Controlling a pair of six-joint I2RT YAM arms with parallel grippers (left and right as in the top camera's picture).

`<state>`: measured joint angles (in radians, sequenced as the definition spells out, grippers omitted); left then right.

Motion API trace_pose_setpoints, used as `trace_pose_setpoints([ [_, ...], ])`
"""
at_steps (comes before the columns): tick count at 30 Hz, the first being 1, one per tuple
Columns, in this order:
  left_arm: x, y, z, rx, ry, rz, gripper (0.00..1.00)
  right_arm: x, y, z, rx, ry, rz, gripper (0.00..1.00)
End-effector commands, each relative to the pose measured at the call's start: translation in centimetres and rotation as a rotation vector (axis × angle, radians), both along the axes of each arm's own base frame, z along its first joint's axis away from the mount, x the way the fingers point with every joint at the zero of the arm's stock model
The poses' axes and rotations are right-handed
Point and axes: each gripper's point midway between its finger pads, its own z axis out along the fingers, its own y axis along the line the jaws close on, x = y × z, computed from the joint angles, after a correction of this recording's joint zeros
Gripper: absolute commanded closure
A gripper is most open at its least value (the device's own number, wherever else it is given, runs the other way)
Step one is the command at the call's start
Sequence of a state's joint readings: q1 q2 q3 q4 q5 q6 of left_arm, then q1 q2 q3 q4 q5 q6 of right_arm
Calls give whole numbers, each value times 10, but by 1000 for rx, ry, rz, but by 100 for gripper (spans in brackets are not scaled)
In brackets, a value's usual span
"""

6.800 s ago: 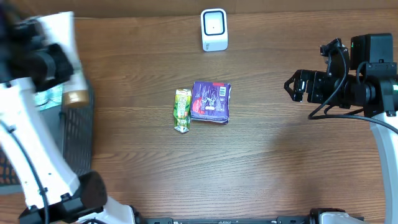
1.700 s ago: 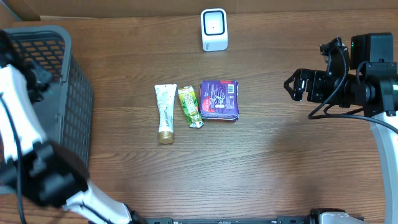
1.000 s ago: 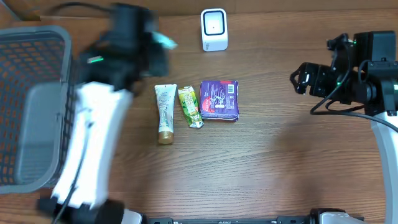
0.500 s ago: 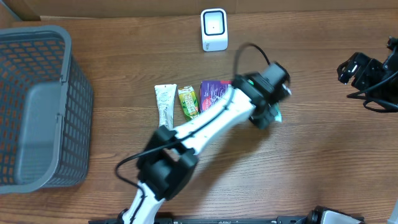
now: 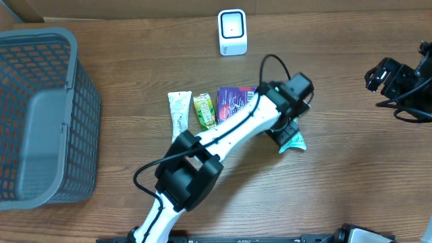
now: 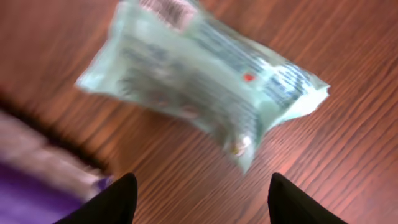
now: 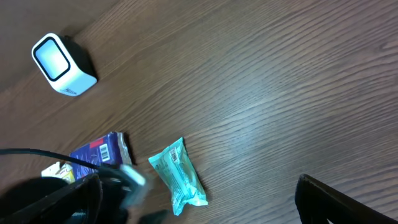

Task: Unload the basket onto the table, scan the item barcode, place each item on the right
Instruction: 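Carry the wipe pack right and set it right of the purple bag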

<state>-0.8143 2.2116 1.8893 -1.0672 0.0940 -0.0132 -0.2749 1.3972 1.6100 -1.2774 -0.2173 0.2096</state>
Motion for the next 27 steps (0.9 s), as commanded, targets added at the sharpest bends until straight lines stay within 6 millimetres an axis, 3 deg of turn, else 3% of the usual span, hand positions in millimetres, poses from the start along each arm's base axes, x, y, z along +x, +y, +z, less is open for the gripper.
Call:
trace_pose_setpoints([
  [1, 42, 13, 68, -99, -86, 119, 41, 3, -2, 2, -6, 1, -4, 0],
  [3, 59, 31, 109, -140, -128, 182, 41, 2, -2, -2, 0, 20, -3, 0],
  [4, 74, 50, 149, -188, -177, 250, 40, 3, 3, -6, 10, 32, 39, 0],
  [8, 93, 99, 223, -280, -285, 385, 41, 8, 28, -11, 74, 21, 216, 7],
  [11, 97, 148, 262, -317, -343, 554, 40, 12, 43, -19, 90, 38, 292, 7],
  [12, 95, 178, 277, -332, -351, 651, 40, 15, 53, -26, 91, 55, 331, 8],
  [17, 83, 239, 280, -291, -308, 829, 37, 23, 83, -46, 85, 109, 442, 9],
  [25, 67, 278, 262, -133, -264, 872, 37, 26, 101, -71, 81, 191, 505, 9],
  [27, 67, 284, 262, -102, -280, 882, 32, 25, 103, -73, 82, 200, 512, 8],
])
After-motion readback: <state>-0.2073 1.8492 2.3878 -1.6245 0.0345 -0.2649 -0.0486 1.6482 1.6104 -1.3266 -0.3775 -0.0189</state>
